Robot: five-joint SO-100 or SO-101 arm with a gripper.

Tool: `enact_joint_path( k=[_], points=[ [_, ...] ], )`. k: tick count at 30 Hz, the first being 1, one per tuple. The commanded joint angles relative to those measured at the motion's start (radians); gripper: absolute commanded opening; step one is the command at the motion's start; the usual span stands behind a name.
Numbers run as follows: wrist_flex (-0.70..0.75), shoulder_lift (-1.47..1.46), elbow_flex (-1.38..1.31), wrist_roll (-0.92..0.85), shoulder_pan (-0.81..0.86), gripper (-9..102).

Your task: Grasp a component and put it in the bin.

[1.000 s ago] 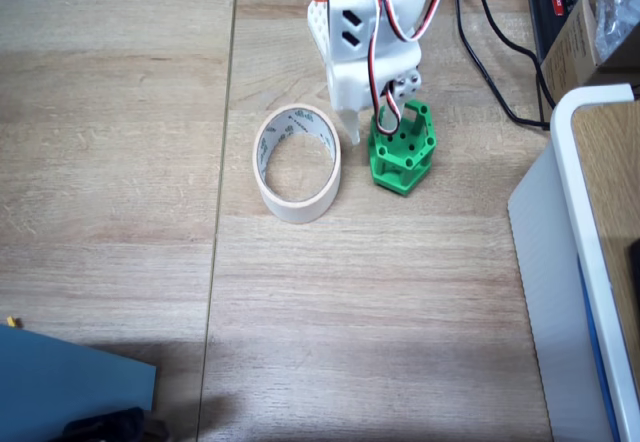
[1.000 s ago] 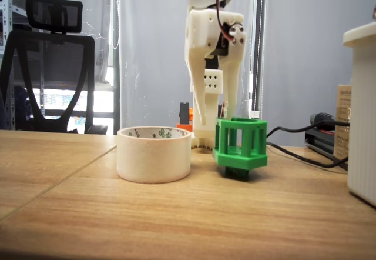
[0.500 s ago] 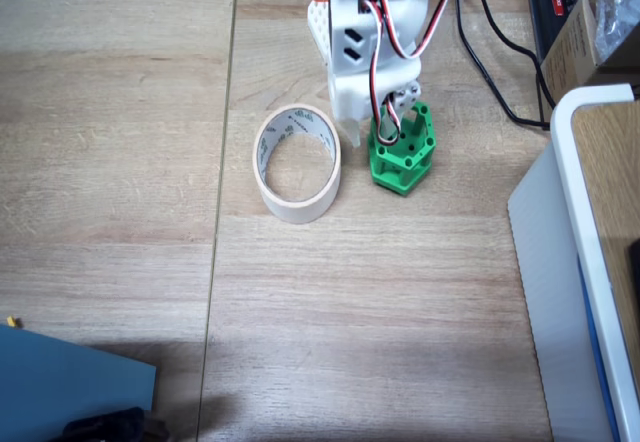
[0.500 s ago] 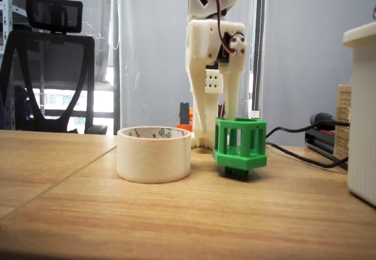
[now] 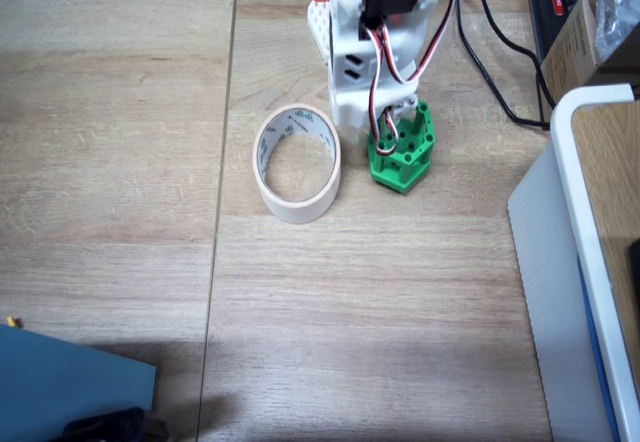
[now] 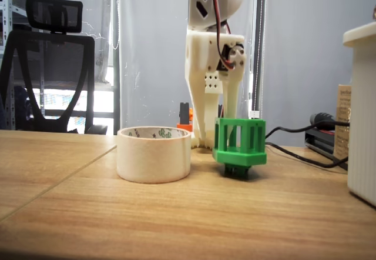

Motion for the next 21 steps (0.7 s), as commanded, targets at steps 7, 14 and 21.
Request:
enact_joint_path(
  k=[7,14,21],
  points=[
    [0.006,-0.011,-0.021,-0.006,-0.003,13],
    [0.006,0.005,-0.021,0.003,-0.003,6],
    [0.005,0.009,-0.021,0.003,-0.003,0]
  ],
)
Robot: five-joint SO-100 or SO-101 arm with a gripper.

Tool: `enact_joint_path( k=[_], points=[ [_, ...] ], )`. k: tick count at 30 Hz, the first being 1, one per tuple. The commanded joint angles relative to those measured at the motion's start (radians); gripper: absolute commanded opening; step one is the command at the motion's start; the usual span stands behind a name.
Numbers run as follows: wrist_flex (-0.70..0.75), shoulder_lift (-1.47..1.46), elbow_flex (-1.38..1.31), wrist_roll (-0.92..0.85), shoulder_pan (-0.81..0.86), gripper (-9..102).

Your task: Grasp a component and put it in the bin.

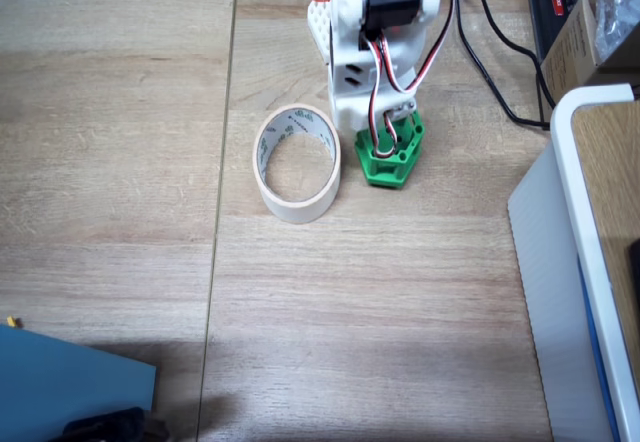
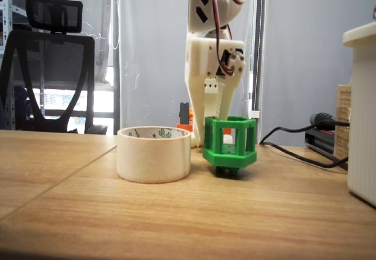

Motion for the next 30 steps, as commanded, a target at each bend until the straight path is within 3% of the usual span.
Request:
enact_joint_path(
  k=[1,9,30],
  points=[
    [0.005,0.025,-0.021,0.003,-0.003,0],
    [0.005,0.035,-0.026,0.003,-0.003,0],
    [0.006,0.419,-0.109,0.006,-0.077,0]
  ],
)
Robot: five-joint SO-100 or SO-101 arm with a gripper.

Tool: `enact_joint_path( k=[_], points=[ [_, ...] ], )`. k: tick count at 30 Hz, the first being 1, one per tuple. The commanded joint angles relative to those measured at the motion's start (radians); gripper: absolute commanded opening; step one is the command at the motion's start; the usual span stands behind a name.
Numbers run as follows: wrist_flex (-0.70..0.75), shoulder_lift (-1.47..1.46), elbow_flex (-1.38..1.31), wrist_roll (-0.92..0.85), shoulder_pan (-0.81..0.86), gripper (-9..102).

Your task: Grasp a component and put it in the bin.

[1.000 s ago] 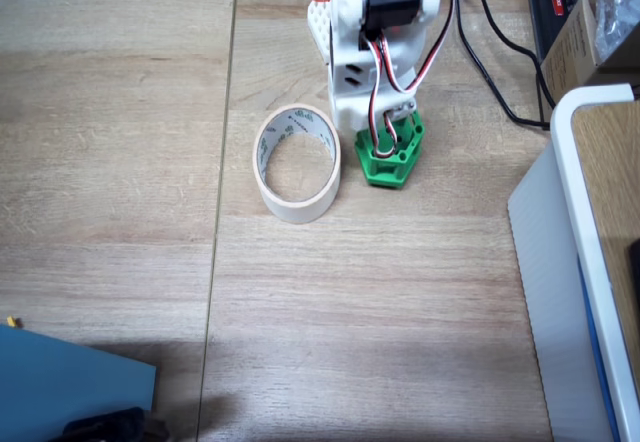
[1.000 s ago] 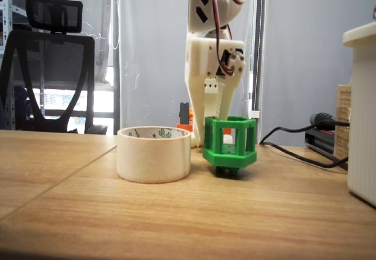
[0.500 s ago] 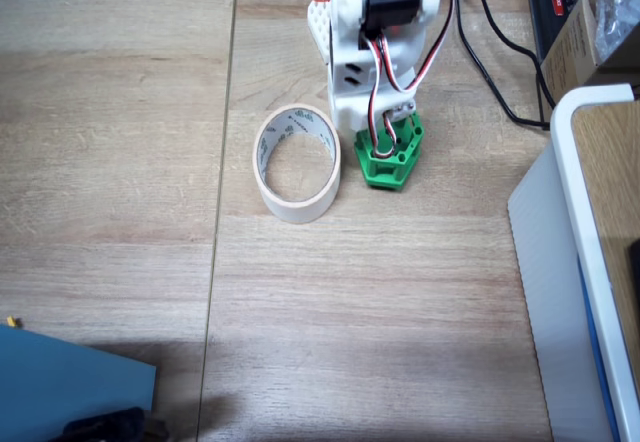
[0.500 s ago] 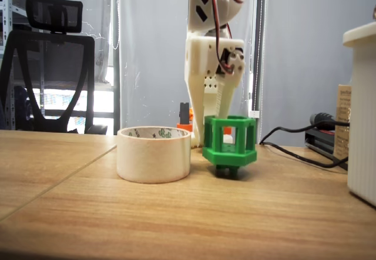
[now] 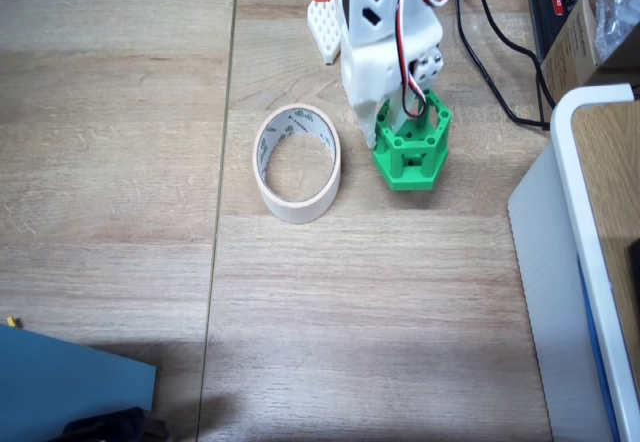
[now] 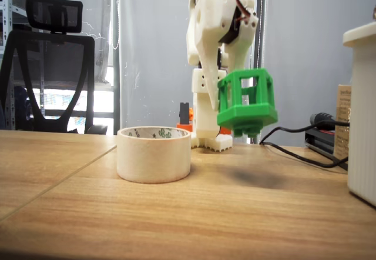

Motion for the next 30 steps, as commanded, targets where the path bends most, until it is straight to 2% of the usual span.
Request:
enact_joint_path(
  k=[1,23,30],
  points=[
    [-0.006,0.083,-0.069,0.014,0.035,0],
    [-0.005,0.268,-0.052,0.014,0.591,0],
    [0.009,0.270,-0.049,0.014,0.718,0]
  ],
)
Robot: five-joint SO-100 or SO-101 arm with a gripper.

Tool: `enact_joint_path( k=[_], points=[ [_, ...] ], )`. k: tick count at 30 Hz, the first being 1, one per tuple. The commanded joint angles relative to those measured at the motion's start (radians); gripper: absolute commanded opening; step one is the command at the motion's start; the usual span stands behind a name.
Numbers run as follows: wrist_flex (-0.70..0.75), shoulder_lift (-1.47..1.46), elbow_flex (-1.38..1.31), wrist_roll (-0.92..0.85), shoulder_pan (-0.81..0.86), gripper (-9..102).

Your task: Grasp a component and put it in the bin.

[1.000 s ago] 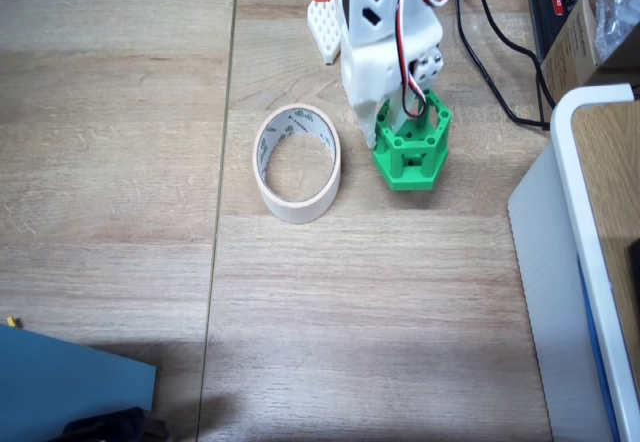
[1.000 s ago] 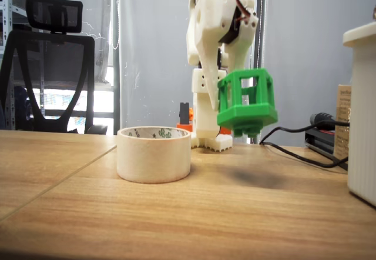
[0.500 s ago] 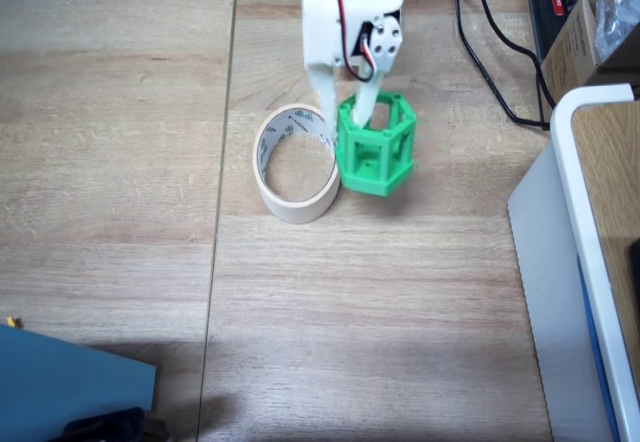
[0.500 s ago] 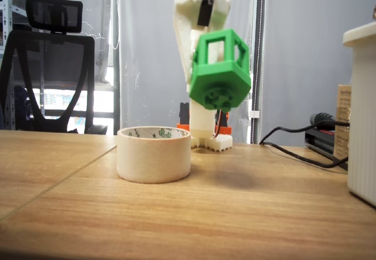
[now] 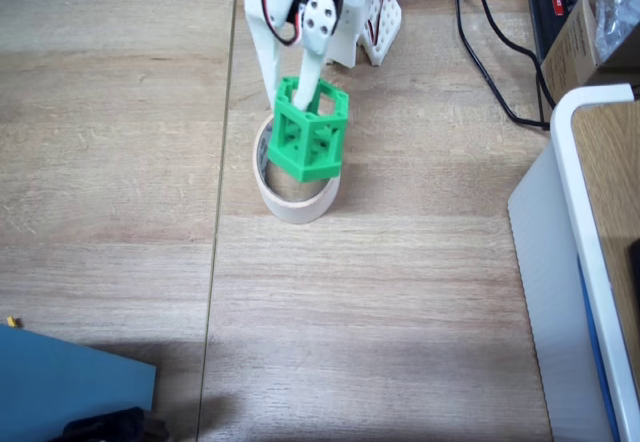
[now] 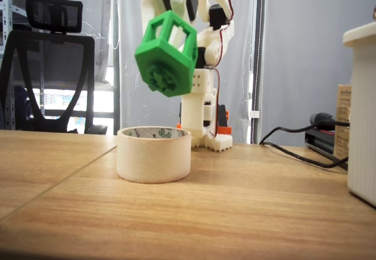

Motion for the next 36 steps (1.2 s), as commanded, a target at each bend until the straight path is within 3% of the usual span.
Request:
enact_joint_path(
  k=[1,14,36],
  points=[
    [0.006,0.012,-0.049,0.014,0.064,0],
    [-0.008,0.015,0.141,0.012,0.117,0],
    [-0.008,-0.008,0.156,0.012,0.117,0]
  ],
)
